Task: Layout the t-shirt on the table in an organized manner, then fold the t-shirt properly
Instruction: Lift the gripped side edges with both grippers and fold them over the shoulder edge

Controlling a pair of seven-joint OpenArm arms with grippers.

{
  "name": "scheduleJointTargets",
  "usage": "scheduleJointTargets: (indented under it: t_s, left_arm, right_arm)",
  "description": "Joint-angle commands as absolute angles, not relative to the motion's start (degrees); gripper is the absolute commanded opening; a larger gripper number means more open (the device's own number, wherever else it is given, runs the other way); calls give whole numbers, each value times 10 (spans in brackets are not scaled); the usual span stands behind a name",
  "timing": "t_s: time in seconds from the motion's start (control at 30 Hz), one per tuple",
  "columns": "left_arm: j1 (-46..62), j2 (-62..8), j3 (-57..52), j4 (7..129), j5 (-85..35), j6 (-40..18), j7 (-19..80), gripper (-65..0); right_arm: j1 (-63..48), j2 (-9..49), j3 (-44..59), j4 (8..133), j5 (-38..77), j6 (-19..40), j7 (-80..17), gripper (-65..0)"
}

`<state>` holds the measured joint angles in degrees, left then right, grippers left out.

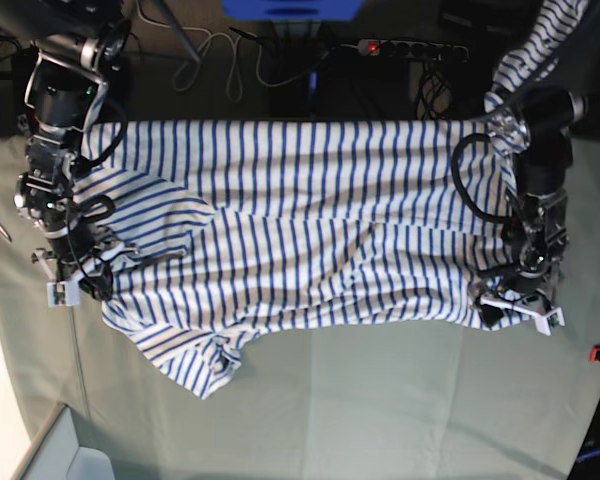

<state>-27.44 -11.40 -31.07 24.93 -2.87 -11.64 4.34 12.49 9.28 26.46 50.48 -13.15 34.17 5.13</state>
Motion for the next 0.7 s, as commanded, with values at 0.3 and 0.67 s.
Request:
scheduleJointTargets:
  t_s: [0.3,0.67]
  left_arm:
    - [-291,-117,-313,253,-36,-113,65,-648]
    - [-204,-101,-314,504,-87,-113,200,-650]
  right_arm:
    - [138,97,267,515,-121,349,65,-650]
    - [101,98,270,567,-56,378,66,-650]
